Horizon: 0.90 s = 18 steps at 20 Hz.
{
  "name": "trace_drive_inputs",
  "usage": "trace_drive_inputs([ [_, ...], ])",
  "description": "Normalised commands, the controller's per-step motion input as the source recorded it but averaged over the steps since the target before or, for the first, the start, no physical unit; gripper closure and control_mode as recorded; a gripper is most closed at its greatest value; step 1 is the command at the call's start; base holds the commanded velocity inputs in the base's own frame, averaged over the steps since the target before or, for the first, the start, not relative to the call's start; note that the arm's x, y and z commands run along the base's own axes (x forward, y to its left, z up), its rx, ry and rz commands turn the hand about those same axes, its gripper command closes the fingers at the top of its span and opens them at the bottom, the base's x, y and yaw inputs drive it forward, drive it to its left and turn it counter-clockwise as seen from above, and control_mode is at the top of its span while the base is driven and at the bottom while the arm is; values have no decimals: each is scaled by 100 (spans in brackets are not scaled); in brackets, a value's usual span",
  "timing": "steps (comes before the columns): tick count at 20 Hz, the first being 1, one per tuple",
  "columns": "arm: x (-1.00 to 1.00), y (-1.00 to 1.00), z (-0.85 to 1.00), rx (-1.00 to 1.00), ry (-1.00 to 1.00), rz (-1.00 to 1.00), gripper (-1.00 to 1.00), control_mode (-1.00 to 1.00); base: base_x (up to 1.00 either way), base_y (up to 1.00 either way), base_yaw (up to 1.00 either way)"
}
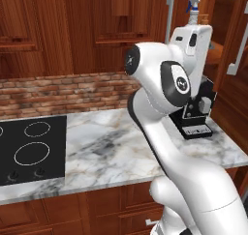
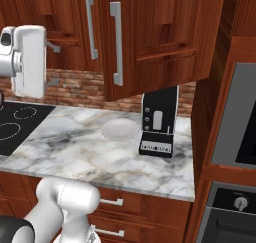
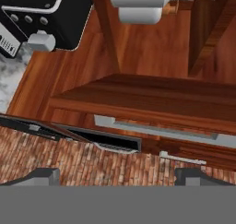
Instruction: Pick the spray and soap dispenser from the cabinet and place them on the counter.
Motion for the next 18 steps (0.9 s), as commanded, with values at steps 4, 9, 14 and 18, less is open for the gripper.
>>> trace_drive_inputs([
  [4,21,0,0,0,-4,-6,-100,-100,0,0,0],
  [9,19,0,0,0,-5,-3,-100,-100,0,0,0],
  [14,4,-1,0,0,-10,0,-100,-100,0,0,0],
  [18,0,-7,0,0,-12,1,-100,-100,0,0,0],
])
